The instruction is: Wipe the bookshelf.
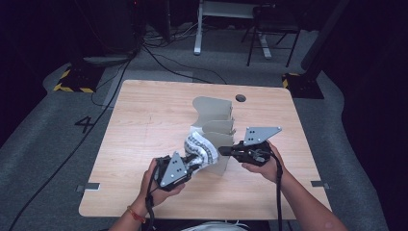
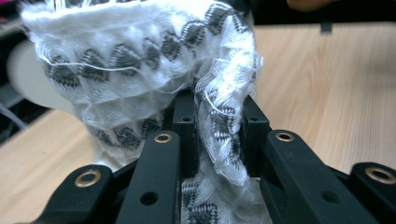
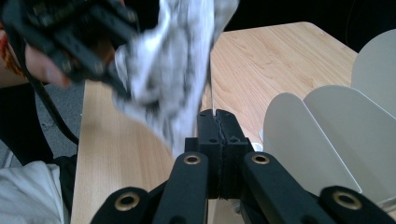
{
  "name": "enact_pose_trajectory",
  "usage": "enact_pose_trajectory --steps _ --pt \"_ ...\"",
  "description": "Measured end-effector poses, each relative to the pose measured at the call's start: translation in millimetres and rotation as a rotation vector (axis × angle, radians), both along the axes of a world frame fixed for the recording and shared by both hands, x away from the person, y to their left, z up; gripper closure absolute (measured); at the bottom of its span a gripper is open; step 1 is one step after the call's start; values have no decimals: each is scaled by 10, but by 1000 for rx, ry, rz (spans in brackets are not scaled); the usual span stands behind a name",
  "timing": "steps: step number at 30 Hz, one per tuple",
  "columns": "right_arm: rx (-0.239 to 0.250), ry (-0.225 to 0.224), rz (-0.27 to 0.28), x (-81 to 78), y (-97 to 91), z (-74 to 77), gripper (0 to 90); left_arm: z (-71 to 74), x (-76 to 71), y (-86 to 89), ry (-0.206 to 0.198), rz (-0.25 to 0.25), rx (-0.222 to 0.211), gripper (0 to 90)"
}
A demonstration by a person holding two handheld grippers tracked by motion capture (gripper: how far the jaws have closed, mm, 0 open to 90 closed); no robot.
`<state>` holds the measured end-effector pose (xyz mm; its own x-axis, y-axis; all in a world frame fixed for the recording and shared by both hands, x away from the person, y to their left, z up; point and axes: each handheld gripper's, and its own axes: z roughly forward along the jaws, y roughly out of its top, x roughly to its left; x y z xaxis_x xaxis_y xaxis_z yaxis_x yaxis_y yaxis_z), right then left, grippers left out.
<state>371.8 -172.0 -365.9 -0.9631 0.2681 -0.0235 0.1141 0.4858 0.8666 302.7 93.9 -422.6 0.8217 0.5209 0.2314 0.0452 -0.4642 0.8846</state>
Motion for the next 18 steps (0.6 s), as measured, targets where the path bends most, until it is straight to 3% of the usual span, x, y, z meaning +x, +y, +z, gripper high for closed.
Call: enact_pose_trajectory --steps 2,6,12,15,18 --pt "1 1 0 0 2 -1 900 -80 52 -83 15 -5 33 745" --pt "-4 -5 -2 -6 5 2 900 -252 162 -193 84 -35 50 746" --pt "1 -8 -4 -11 3 -4 900 -530 277 -209 171 -53 195 749" --pt "1 -8 -11 -15 6 -4 900 -584 331 -154 205 -31 188 749" --pt "-4 -11 -17 -22 22 -1 900 -526 283 -151 172 -24 152 746"
